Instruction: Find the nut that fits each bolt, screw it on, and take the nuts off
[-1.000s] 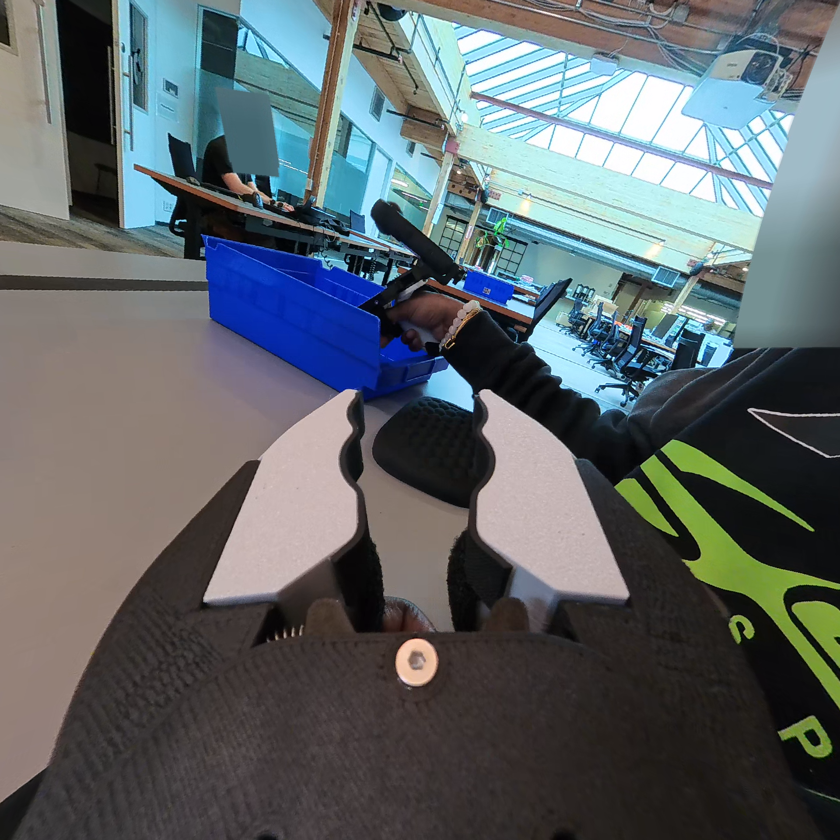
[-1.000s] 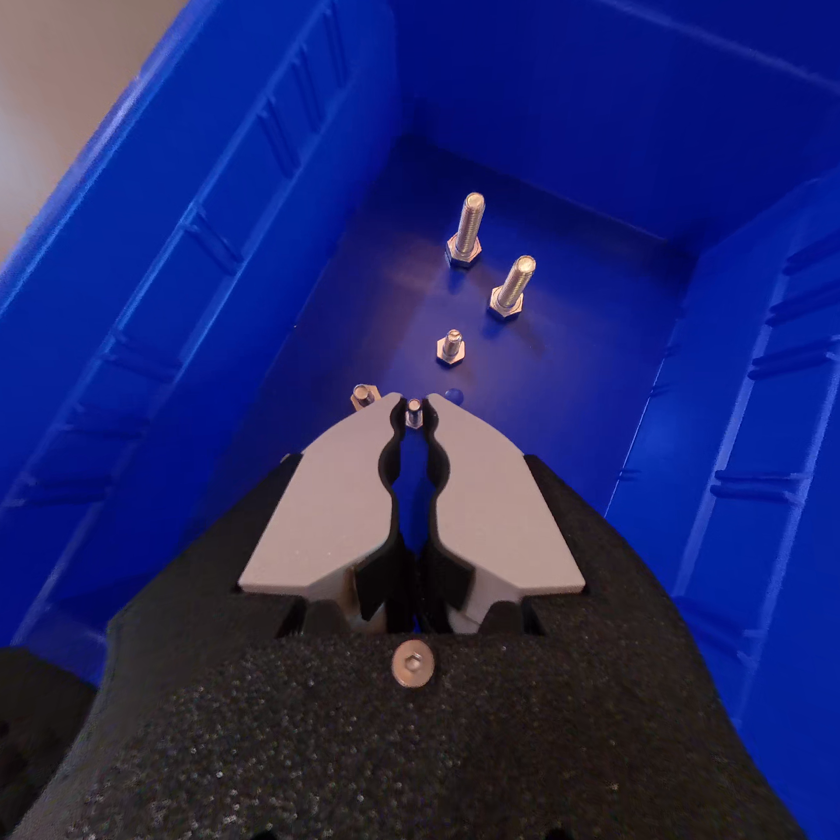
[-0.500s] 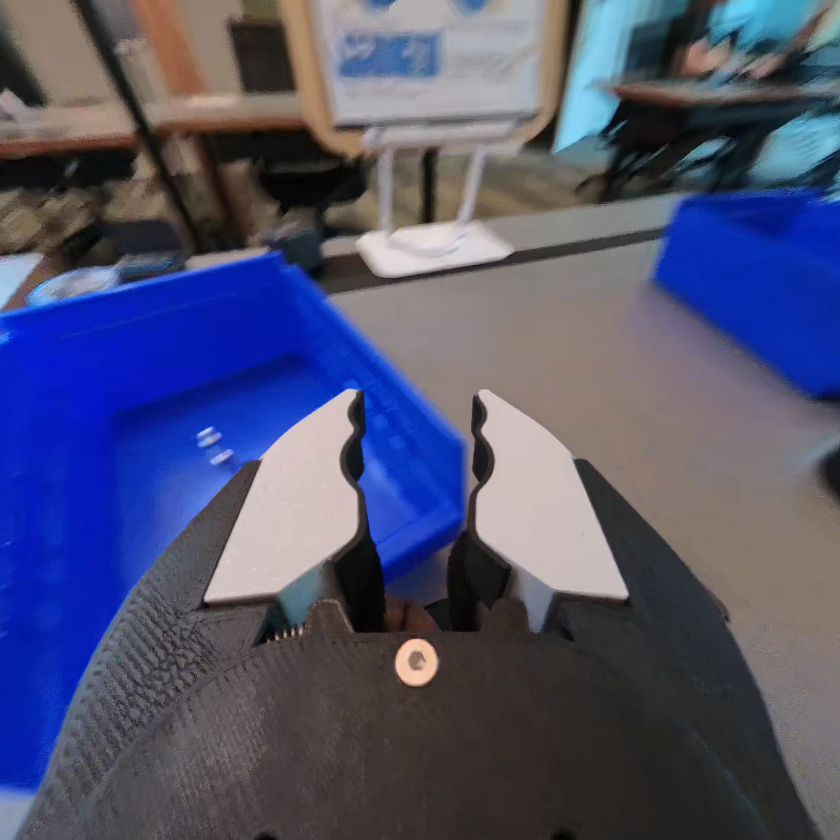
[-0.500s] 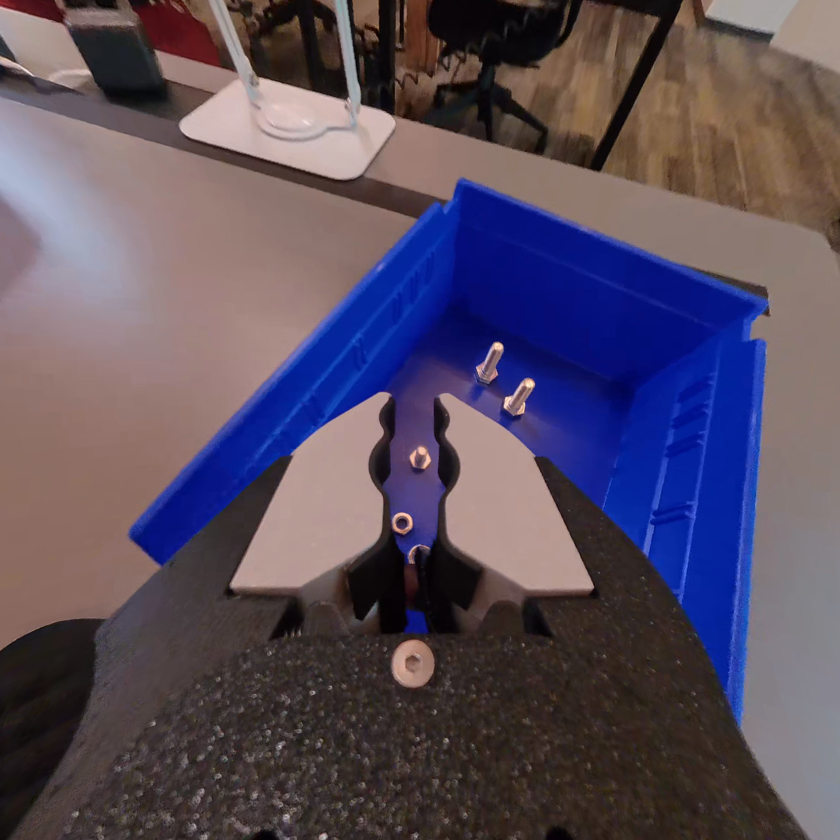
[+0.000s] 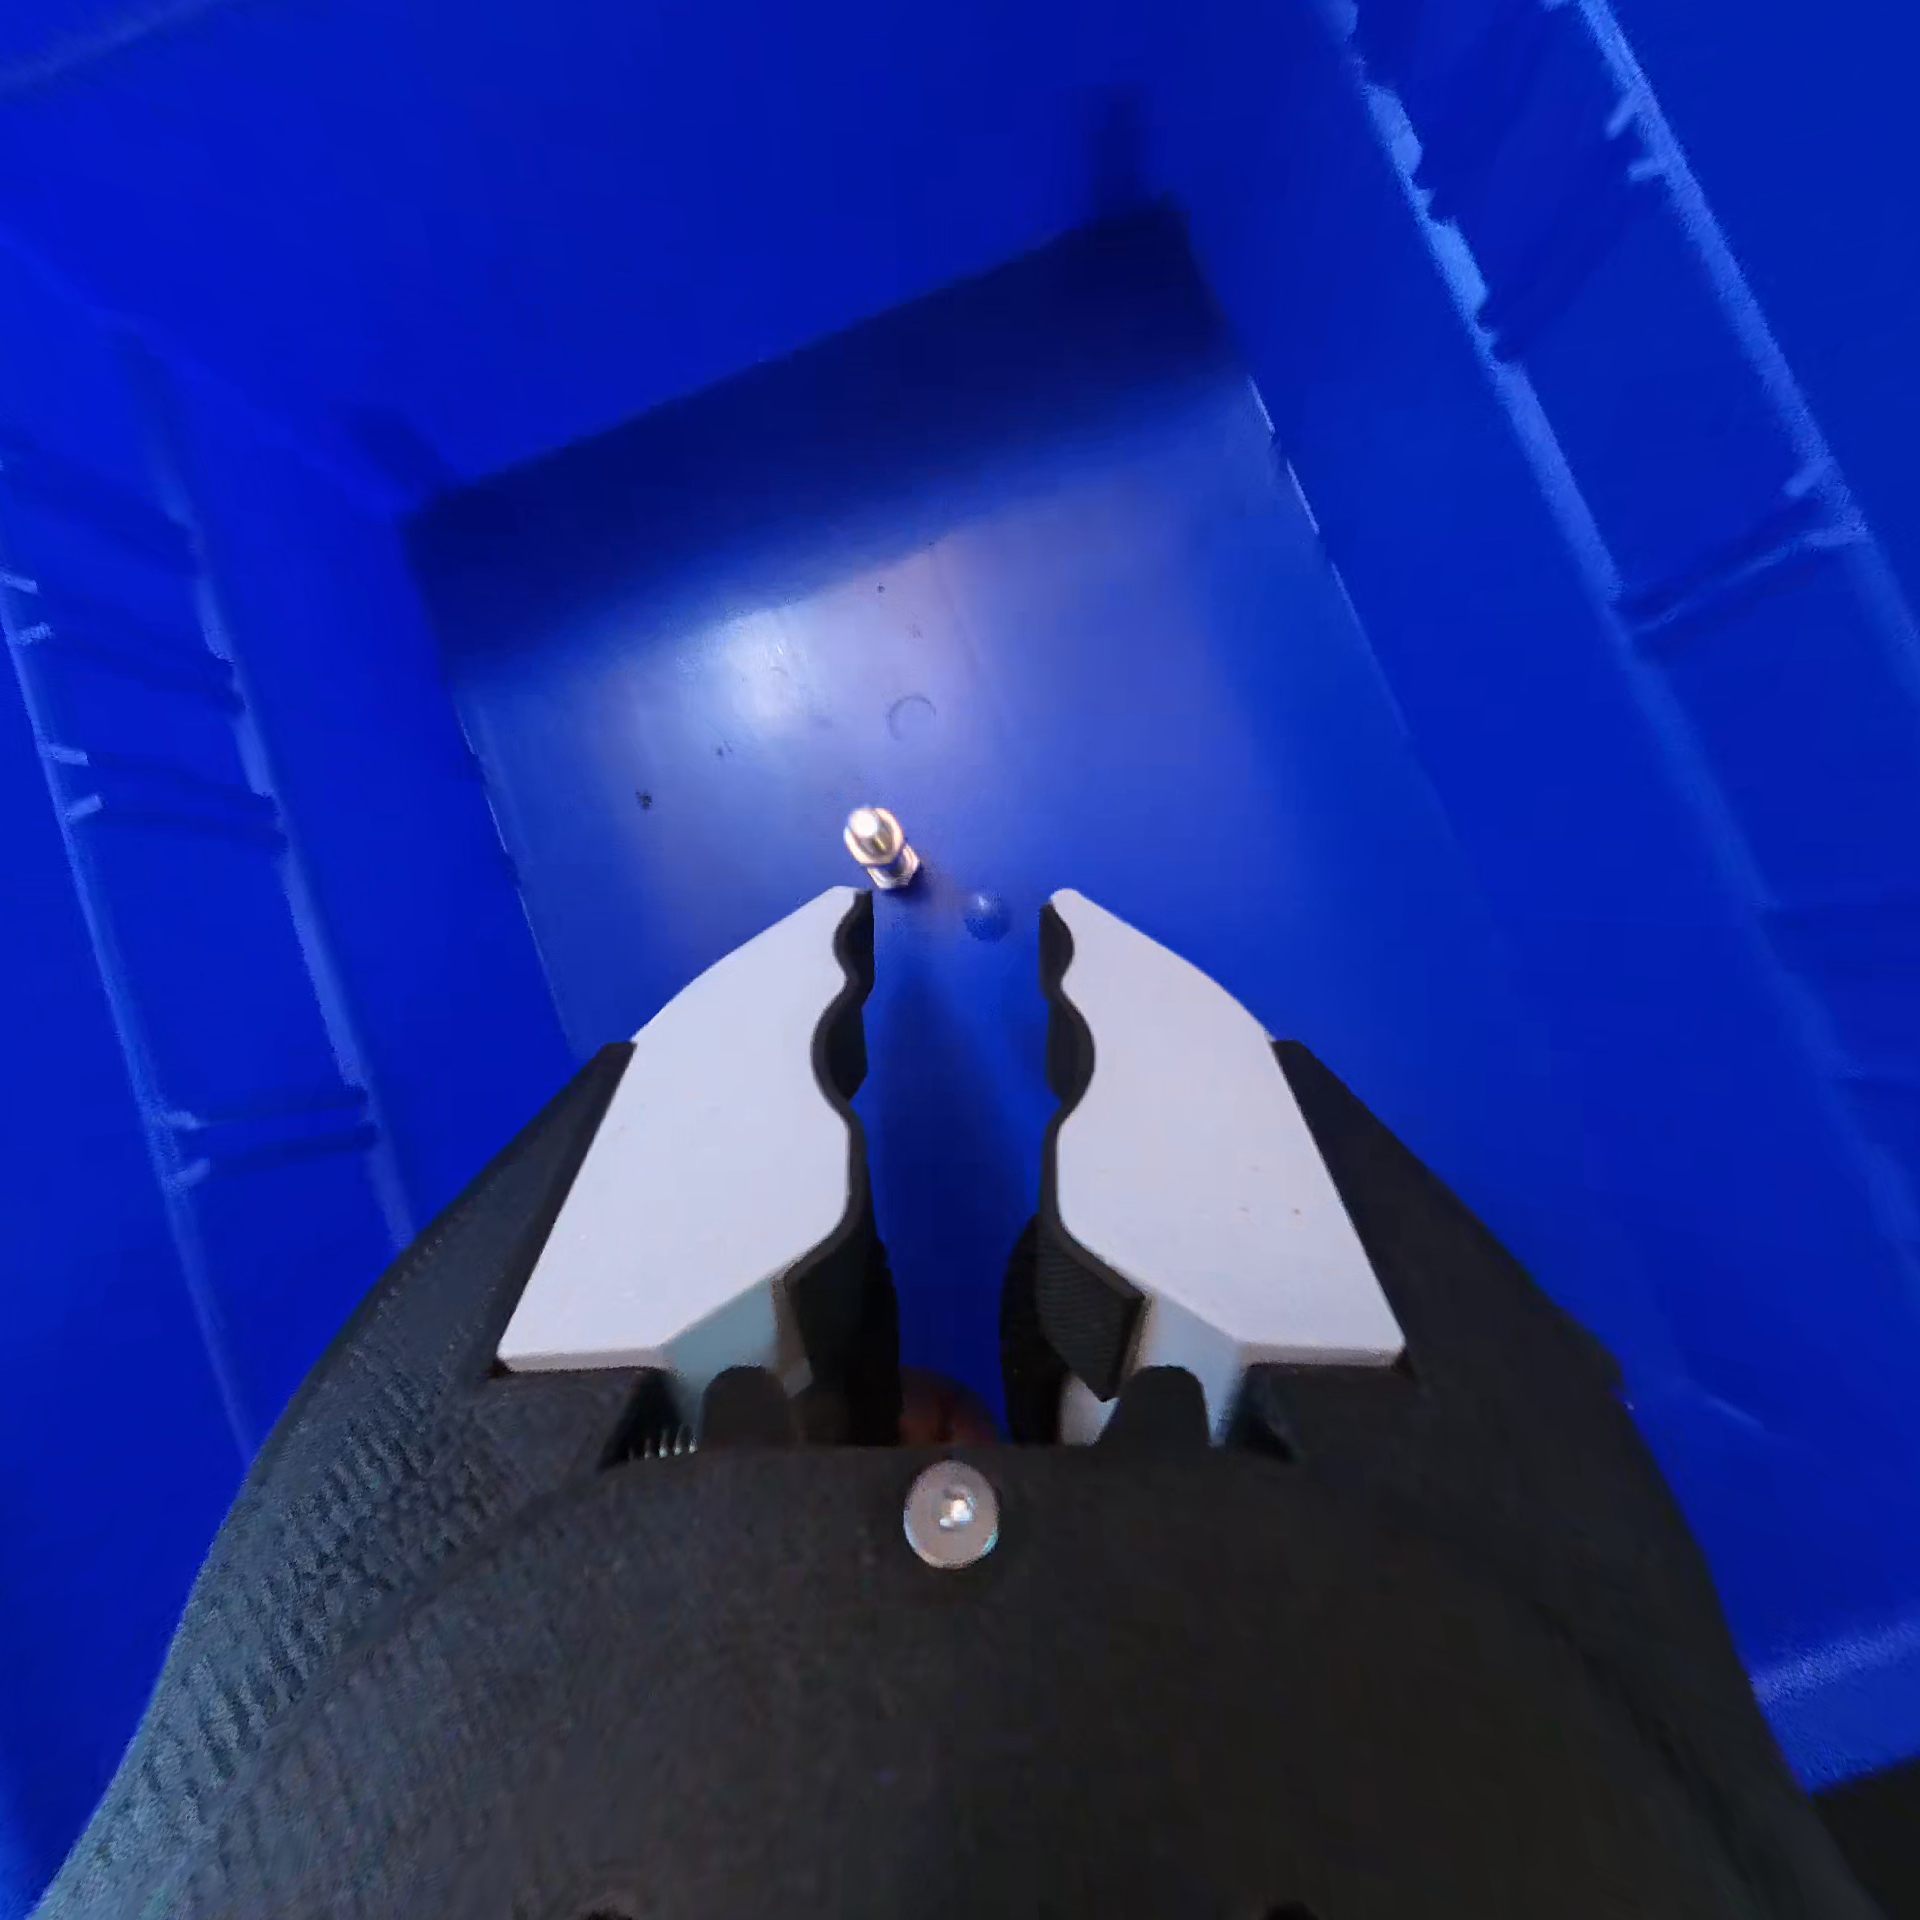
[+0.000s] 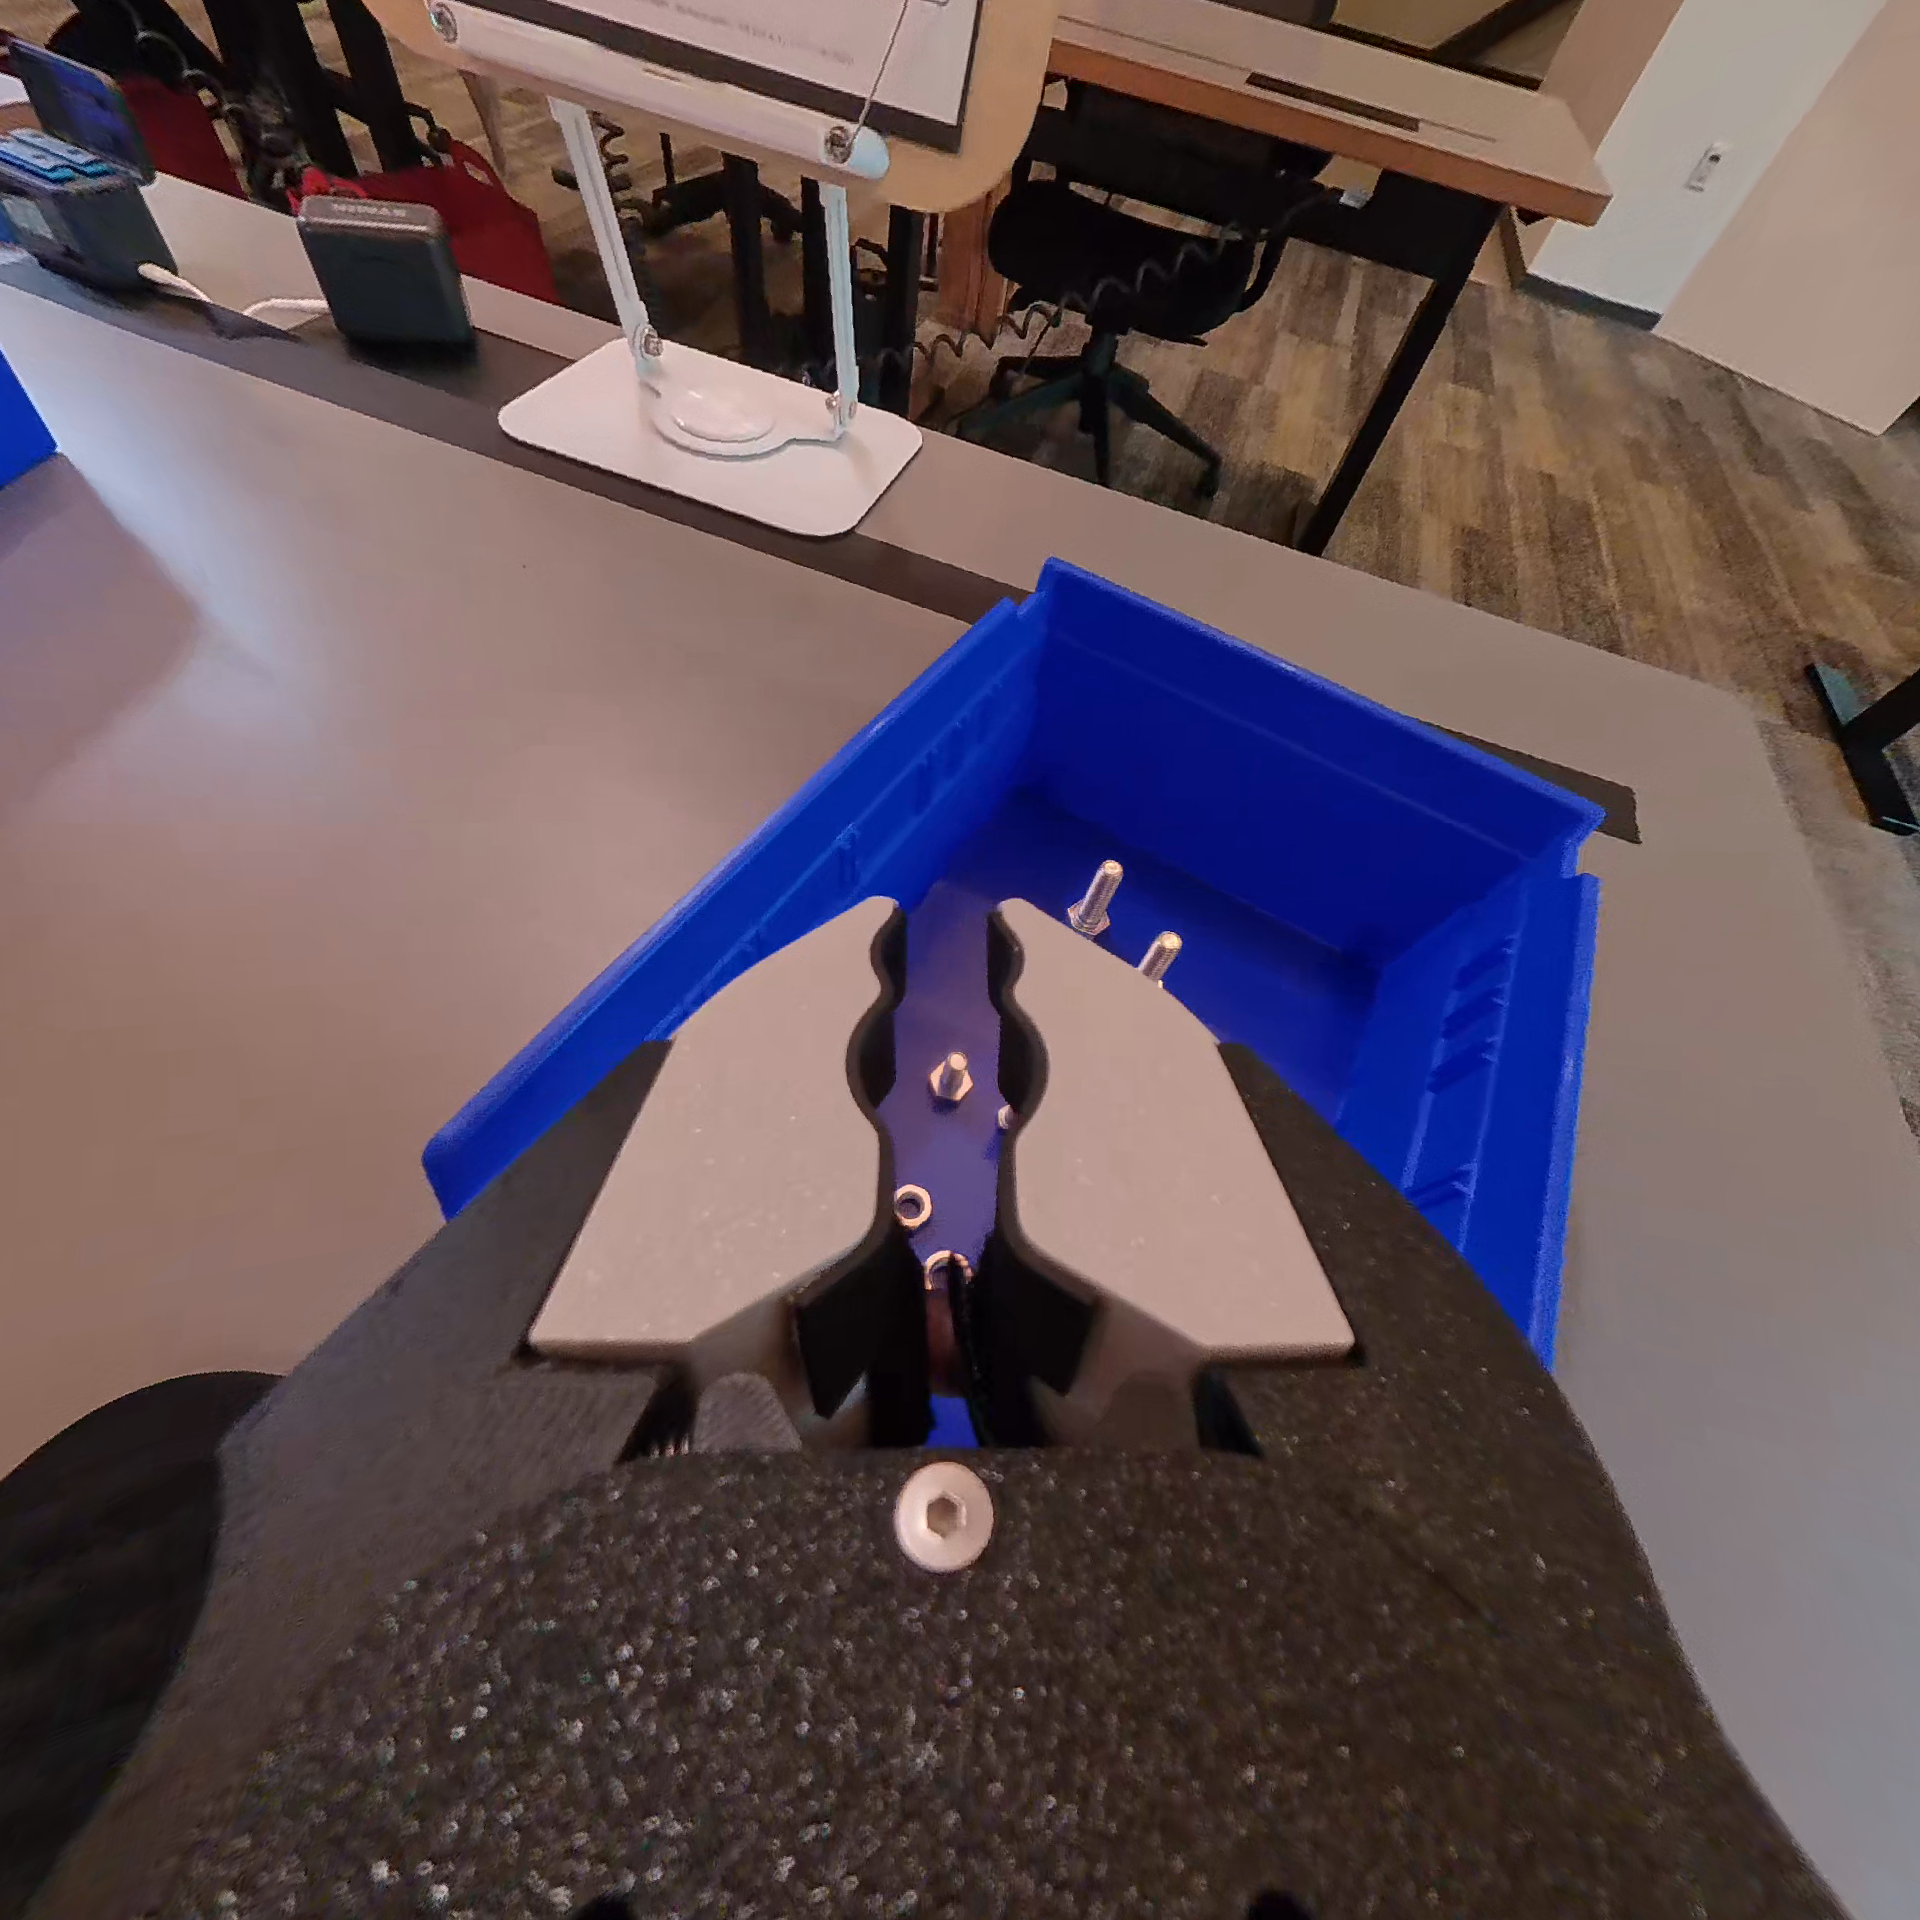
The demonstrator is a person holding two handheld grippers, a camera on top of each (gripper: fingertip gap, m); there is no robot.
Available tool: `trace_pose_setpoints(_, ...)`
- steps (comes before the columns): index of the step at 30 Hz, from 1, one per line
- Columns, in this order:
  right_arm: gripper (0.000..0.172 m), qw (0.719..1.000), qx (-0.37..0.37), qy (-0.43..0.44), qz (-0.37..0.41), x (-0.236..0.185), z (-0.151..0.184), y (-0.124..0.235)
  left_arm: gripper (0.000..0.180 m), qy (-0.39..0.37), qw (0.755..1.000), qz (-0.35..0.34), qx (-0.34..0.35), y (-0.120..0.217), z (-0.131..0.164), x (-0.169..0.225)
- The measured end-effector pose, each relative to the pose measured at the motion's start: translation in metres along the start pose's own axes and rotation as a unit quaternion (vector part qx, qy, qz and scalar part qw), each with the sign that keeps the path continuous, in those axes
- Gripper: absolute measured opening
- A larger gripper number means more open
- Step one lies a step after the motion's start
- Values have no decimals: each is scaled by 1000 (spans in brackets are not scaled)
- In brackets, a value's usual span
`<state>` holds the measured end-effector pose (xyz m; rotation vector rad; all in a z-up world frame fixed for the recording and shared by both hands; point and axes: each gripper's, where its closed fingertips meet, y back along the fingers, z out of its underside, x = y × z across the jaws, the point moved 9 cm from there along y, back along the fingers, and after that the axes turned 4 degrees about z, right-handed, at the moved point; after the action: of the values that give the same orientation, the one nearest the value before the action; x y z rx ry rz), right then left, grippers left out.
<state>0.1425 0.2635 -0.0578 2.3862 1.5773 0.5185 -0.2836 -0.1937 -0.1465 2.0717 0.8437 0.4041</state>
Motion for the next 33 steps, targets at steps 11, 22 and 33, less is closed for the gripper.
trace_pose_setpoints(11,15,1000,1,16,-5,-4,-3,3,11,-7,1000,0,16,-19,4,-12)
trace_pose_setpoints(22,13,990,76,56,-105,-50,-28,16,10,-110,982,47,148,58,-1,44)
trace_pose_setpoints(33,12,905,230,116,-339,-158,-51,37,10,-239,907,240,251,134,13,178)
